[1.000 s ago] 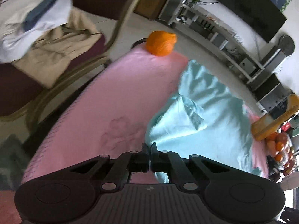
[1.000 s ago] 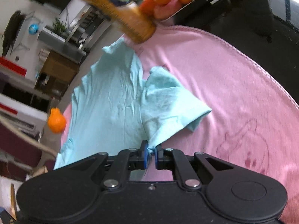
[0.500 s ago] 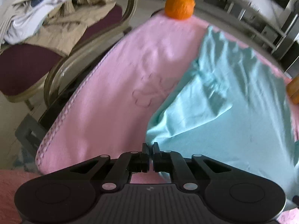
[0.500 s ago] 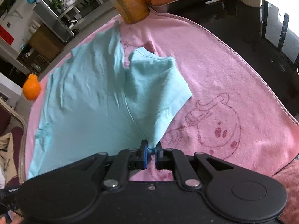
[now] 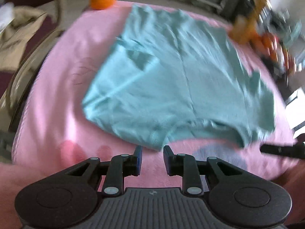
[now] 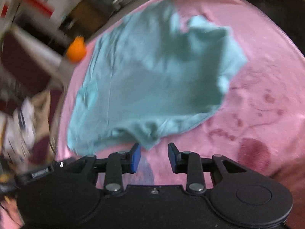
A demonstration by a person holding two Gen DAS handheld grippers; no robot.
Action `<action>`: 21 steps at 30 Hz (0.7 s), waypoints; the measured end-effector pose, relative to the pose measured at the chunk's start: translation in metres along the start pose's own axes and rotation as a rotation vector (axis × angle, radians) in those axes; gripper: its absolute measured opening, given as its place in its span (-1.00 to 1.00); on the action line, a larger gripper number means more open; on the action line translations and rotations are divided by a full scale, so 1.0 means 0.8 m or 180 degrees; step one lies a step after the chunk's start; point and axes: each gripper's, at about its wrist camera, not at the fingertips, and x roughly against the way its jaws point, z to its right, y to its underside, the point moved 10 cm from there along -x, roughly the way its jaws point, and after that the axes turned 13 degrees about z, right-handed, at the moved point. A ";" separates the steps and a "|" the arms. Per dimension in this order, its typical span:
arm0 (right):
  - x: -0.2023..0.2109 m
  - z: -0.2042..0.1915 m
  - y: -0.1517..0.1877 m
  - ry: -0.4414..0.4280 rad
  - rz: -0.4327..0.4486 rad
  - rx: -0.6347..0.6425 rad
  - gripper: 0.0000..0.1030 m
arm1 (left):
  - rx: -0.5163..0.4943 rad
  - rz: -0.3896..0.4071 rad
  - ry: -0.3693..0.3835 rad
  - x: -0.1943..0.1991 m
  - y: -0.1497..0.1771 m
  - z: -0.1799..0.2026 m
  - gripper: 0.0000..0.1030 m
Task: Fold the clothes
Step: 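Lay the T-shirt flat on the towel with both tools, then open both tools and release the T-shirt hem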
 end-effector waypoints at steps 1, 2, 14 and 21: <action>-0.006 -0.009 0.003 -0.0026 -0.0012 0.0146 -0.40 | -0.0099 -0.0026 -0.0042 -0.006 0.003 0.004 -0.53; -0.011 -0.018 0.006 -0.0053 -0.0023 0.0293 -0.40 | -0.0192 -0.0047 -0.0086 -0.013 0.005 0.006 -0.53; -0.022 -0.024 0.026 0.0286 -0.0191 0.0856 -0.84 | -0.0289 0.0081 -0.0044 0.008 -0.011 0.002 -0.96; -0.016 -0.019 0.037 0.0426 -0.0368 0.0912 -0.76 | -0.0330 -0.0314 -0.0077 0.005 0.011 -0.003 -0.82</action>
